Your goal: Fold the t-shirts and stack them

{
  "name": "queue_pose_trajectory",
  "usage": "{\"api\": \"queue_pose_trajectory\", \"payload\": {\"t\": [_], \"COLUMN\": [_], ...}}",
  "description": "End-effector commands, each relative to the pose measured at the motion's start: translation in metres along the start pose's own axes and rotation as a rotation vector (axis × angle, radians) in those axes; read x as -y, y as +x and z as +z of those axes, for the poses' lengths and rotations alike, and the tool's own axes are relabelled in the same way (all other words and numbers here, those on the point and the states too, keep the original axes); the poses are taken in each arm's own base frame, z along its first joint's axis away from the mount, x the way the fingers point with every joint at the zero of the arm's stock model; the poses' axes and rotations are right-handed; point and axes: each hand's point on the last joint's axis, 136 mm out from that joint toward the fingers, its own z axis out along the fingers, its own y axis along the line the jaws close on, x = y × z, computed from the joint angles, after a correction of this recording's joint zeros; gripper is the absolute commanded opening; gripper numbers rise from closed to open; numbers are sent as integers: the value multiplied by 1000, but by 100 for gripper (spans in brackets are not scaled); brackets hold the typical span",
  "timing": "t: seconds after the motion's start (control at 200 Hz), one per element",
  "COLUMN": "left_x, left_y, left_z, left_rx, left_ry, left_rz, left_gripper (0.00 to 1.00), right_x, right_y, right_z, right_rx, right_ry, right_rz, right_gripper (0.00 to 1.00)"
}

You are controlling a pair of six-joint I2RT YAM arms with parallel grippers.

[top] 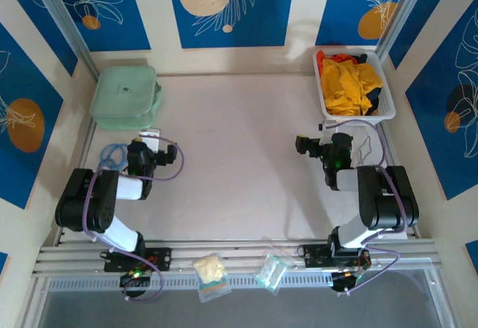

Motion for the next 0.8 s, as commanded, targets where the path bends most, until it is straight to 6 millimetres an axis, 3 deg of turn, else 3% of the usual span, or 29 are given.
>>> {"api": "queue_pose_trajectory", "payload": {"t": [0.0, 0.695, 0.795], "left_x": [-4, -4, -6], "left_y": [-12, -12, -14], "left_z": [2, 2, 1], "left_rx": [39, 38, 47], "left_ry": [-12, -10, -24], "left_rz": [-5, -5, -5], "left_gripper": [99, 99, 99], "right_x": [-5, -3, -1], "right_y": [-9, -10, -14], "right_z": [-1, -2, -5], "right_rx": [30, 31, 45], "right_ry": [-22, -29, -26], "right_rz": [-3, 7, 22], "right_gripper": [99, 100, 96]}}
